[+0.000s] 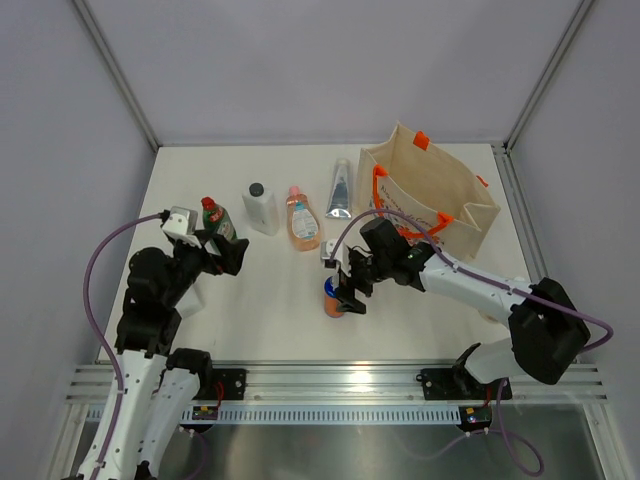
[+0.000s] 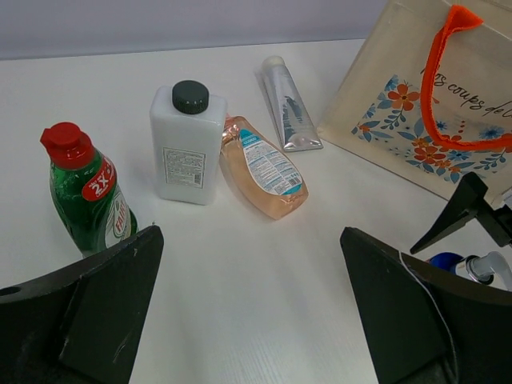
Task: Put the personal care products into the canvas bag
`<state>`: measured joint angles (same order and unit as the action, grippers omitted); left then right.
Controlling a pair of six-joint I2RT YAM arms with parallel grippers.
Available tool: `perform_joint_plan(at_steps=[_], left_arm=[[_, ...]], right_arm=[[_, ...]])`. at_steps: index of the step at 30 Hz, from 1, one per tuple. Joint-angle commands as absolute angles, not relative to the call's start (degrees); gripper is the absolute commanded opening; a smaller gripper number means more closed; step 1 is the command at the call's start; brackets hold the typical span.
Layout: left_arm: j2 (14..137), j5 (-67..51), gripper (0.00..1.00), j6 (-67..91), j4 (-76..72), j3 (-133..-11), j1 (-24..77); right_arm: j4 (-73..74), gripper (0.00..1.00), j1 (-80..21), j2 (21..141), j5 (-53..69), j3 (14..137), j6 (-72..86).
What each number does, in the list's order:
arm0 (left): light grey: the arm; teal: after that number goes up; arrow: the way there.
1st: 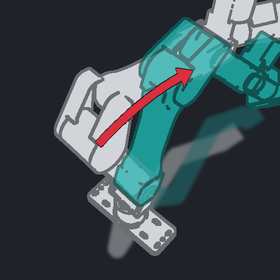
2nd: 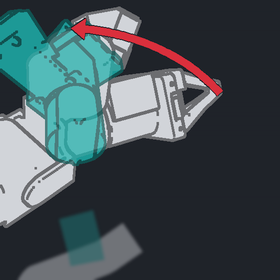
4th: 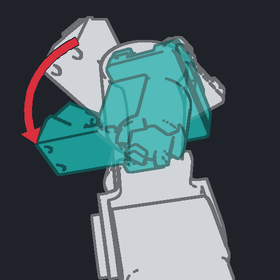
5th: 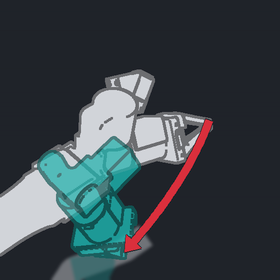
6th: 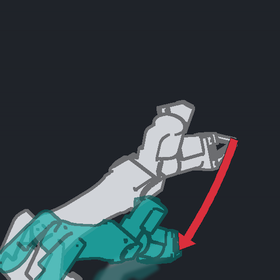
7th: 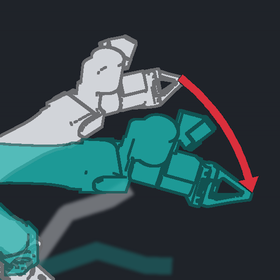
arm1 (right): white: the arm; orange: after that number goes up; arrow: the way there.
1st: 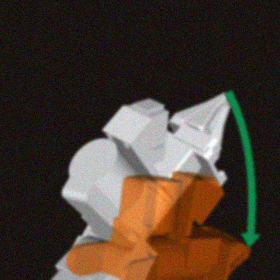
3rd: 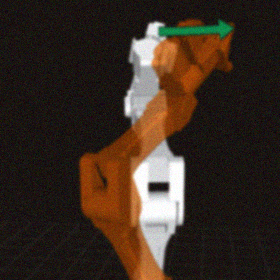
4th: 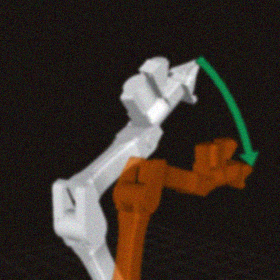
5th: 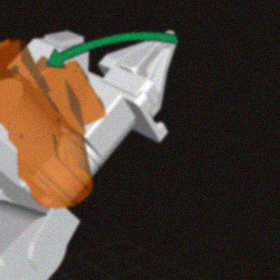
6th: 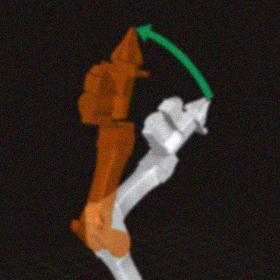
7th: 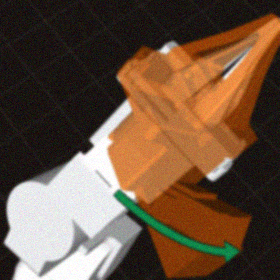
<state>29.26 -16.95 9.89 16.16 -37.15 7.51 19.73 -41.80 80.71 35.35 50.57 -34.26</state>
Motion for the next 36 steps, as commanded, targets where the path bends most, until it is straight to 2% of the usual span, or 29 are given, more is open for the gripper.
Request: perform_joint_plan(at_steps=[1, 4, 7, 8, 17, 20, 21, 24, 25, 28, 33, 36], left_arm=[[27.95, -18.98, 0.99, 9.14, 12.83, -37.09, 7.73], [27.95, -19.69, 0.99, 9.14, 12.74, -37.09, 7.73], [28.04, -19.86, 0.99, 9.05, 13.01, -37.18, 7.73], [27.95, -19.78, 0.99, 8.97, 13.09, -37.18, 7.73], [27.33, -20.65, 0.99, 8.61, 12.92, -37.18, 7.73], [27.25, -20.65, 0.99, 8.53, 13.09, -37.26, 7.73], [27.07, -20.65, 0.99, 8.53, 12.92, -37.18, 7.73], [26.72, -20.48, 0.99, 8.44, 13.01, -37.18, 7.73], [26.54, -20.48, 0.99, 8.44, 13.01, -37.09, 7.73], [26.46, -20.48, 0.99, 8.53, 12.92, -37.09, 7.73], [26.45, -20.57, 0.99, 8.53, 12.83, -37.09, 7.73], [26.46, -20.65, 0.99, 8.53, 12.83, -37.09, 7.73]], right_arm=[[8.63, 0.99, -45.35, 80.68, 35.07, 50.02, -31.21], [3.08, 0.99, -46.32, 82.00, 33.57, 49.04, -28.57], [2.28, 0.89, -46.32, 84.19, 33.75, 50.18, -27.86], [3.16, 0.81, -46.32, 84.90, 33.84, 50.53, -28.12], [5.71, 0.79, -46.23, 82.79, 31.64, 49.22, -27.52], [6.41, 0.66, -46.23, 83.06, 31.90, 49.83, -27.33], [6.85, 0.53, -46.23, 83.14, 31.90, 50.18, -27.42], [10.10, 0.29, -46.23, 83.32, 32.52, 52.64, -28.03], [12.28, 0.14, -46.14, 82.80, 32.87, 53.43, -28.30], [15.02, 0.00, -45.88, 78.86, 33.92, 55.81, -28.91], [23.10, 0.00, -42.11, 73.66, 35.59, 66.77, -27.08], [26.63, 0.00, -35.88, 73.04, 37.18, 74.87, -23.04]])
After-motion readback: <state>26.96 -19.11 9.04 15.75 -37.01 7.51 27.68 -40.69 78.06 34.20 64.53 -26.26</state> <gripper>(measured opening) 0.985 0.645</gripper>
